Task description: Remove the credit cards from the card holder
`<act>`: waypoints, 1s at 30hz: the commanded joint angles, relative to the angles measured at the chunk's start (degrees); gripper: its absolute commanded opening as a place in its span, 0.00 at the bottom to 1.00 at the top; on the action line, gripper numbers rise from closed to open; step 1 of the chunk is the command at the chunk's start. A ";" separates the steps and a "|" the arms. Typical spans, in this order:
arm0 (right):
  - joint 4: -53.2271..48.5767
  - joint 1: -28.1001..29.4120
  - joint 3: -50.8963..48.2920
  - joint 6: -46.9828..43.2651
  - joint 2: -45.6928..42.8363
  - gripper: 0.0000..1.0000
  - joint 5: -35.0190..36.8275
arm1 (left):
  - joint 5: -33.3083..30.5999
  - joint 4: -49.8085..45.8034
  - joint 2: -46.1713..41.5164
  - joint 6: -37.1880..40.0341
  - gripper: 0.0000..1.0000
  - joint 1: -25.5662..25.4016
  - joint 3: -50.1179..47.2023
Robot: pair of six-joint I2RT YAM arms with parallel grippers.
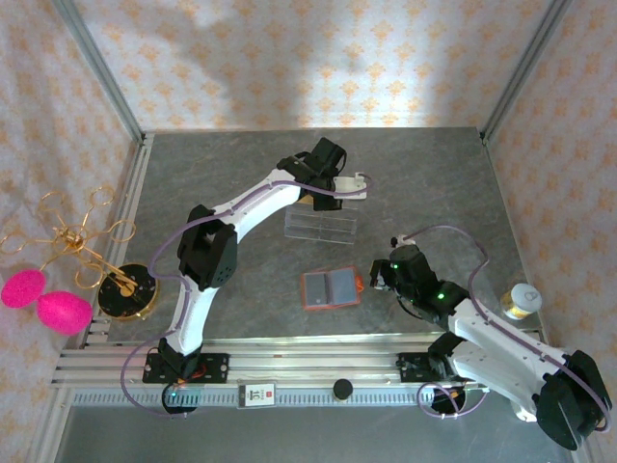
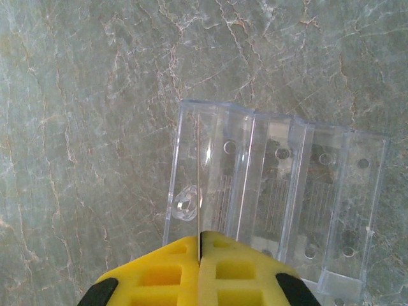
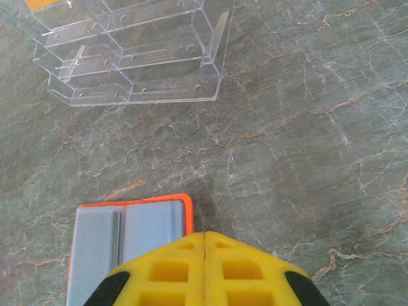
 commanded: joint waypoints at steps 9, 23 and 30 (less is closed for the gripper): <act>1.07 -0.41 -1.06 0.00 -0.56 0.07 0.76 | -1.70 3.14 0.07 -2.34 0.13 -0.06 -0.94; 1.72 -0.40 -1.48 0.17 -0.55 0.08 0.42 | -5.99 11.97 -0.53 -6.48 0.36 -0.06 -2.69; 1.94 -0.34 -1.50 0.24 -0.57 0.10 0.00 | -6.82 16.08 -0.54 -10.18 0.47 -0.01 -1.28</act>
